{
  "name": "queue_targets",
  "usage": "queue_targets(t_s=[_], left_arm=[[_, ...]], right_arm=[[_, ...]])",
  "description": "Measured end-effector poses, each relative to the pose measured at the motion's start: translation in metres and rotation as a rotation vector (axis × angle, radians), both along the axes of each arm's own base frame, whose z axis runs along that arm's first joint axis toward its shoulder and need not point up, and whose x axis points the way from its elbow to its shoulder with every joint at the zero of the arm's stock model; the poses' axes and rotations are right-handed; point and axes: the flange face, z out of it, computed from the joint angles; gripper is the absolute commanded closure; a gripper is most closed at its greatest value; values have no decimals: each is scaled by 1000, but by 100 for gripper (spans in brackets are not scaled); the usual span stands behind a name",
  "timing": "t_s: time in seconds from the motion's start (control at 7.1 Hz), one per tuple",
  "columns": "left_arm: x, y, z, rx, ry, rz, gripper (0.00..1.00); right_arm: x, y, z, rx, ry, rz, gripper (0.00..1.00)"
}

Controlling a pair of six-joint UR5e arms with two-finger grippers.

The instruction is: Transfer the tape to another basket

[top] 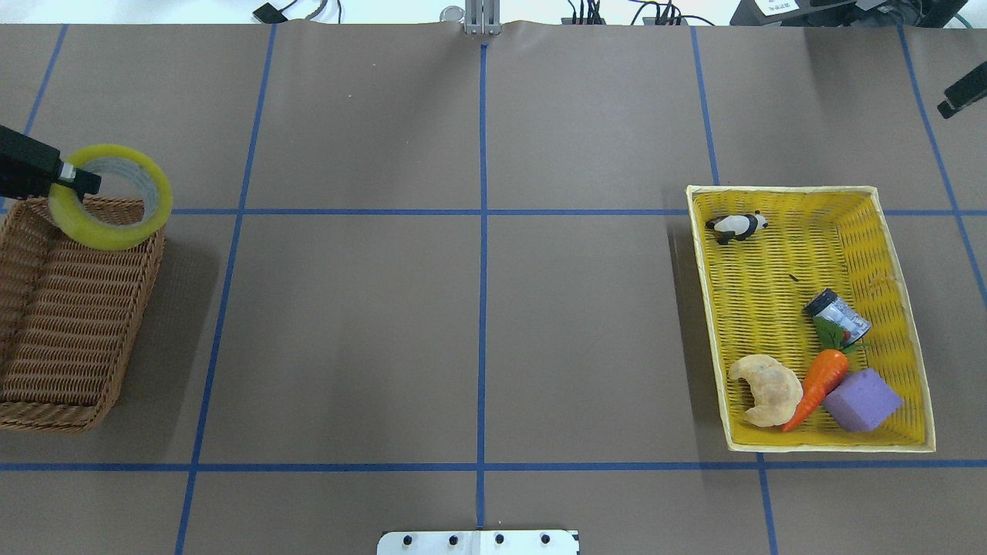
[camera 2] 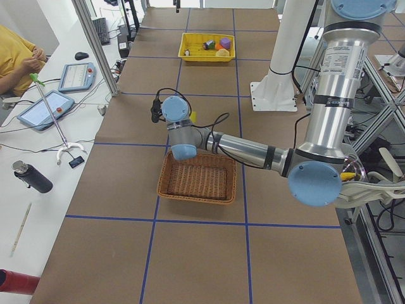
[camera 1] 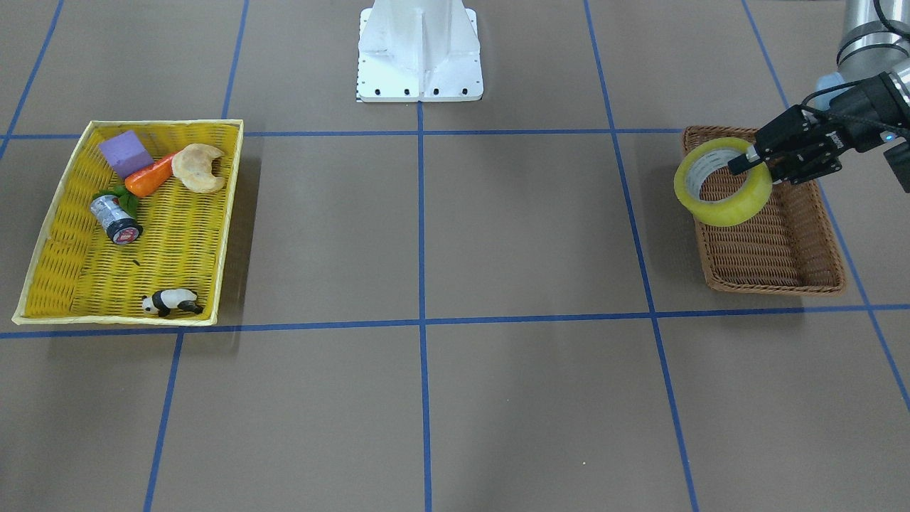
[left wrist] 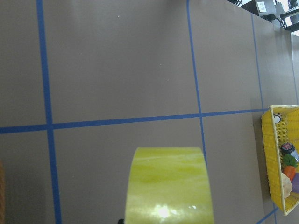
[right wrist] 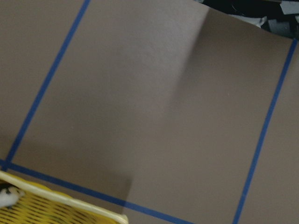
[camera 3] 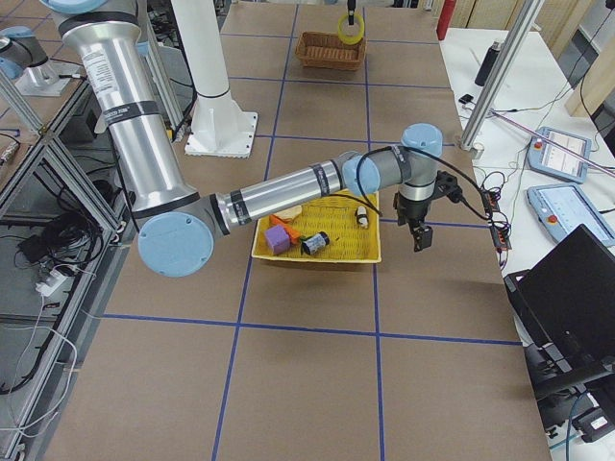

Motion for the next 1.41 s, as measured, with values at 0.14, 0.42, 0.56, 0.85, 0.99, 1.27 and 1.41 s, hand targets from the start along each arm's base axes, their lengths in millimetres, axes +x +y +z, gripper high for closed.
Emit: queue_targets(t_s=[0.14, 0.42, 0.56, 0.85, 0.99, 1.27, 1.41], left_arm=[[-7, 17, 35, -1, 0, 3, 100], [-13, 38, 118, 6, 3, 7, 100], [-15, 46, 152, 9, 4, 8, 100], [-16, 52, 177, 19, 5, 9, 44], [-15, 50, 178, 35, 7, 8, 2], [-14, 50, 186, 62, 5, 7, 1], [-14, 50, 189, 69, 5, 7, 1]], right_arm=[[33, 18, 25, -9, -24, -3, 0], [63, 37, 49, -24, -43, 7, 0], [69, 41, 54, -31, -45, 12, 0], [75, 49, 64, -43, -44, 22, 0], [76, 52, 67, -46, -40, 24, 0], [77, 54, 71, -49, -36, 25, 0], [77, 54, 71, -50, -35, 25, 0]])
